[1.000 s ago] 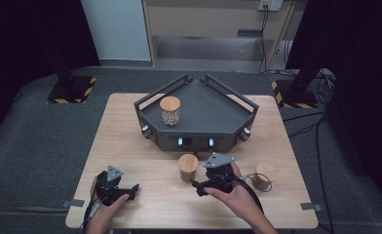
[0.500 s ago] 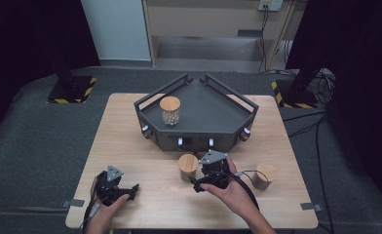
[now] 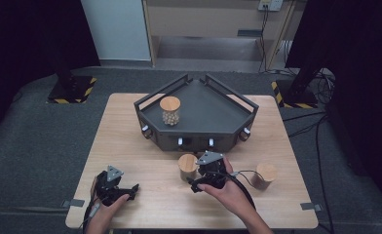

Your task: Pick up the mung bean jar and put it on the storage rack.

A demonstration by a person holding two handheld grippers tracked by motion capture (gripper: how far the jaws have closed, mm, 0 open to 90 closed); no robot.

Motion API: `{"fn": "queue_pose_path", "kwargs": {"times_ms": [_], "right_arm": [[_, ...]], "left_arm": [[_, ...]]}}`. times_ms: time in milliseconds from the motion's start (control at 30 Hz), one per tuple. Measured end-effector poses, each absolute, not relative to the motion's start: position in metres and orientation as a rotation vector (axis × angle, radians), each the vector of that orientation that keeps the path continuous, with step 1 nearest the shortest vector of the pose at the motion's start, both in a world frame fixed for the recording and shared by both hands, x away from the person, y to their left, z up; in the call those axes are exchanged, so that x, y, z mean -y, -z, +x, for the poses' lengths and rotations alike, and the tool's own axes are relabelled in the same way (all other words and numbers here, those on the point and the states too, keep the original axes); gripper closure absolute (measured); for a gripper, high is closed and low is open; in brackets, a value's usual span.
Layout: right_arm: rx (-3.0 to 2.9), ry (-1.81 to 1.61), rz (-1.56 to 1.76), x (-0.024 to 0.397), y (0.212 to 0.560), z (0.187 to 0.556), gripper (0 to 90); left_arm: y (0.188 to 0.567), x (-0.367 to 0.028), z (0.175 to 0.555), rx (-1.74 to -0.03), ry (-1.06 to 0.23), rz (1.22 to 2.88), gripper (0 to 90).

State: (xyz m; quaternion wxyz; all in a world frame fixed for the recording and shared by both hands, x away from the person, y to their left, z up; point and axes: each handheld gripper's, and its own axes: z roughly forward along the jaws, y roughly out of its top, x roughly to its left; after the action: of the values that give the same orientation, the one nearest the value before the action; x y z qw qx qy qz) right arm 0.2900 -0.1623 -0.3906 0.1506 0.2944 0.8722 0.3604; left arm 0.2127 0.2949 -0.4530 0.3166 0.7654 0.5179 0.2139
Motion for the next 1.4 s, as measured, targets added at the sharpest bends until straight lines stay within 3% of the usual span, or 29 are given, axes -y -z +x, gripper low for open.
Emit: {"fn": "queue_pose_path", "kwargs": {"times_ms": [1400], "right_arm": [[-2.479, -1.055, 0.883, 0.132, 0.416, 0.304, 25.3]], "left_arm": [[0.453, -0.295, 0.213, -1.363, -0.56, 2.015, 0.0]]}}
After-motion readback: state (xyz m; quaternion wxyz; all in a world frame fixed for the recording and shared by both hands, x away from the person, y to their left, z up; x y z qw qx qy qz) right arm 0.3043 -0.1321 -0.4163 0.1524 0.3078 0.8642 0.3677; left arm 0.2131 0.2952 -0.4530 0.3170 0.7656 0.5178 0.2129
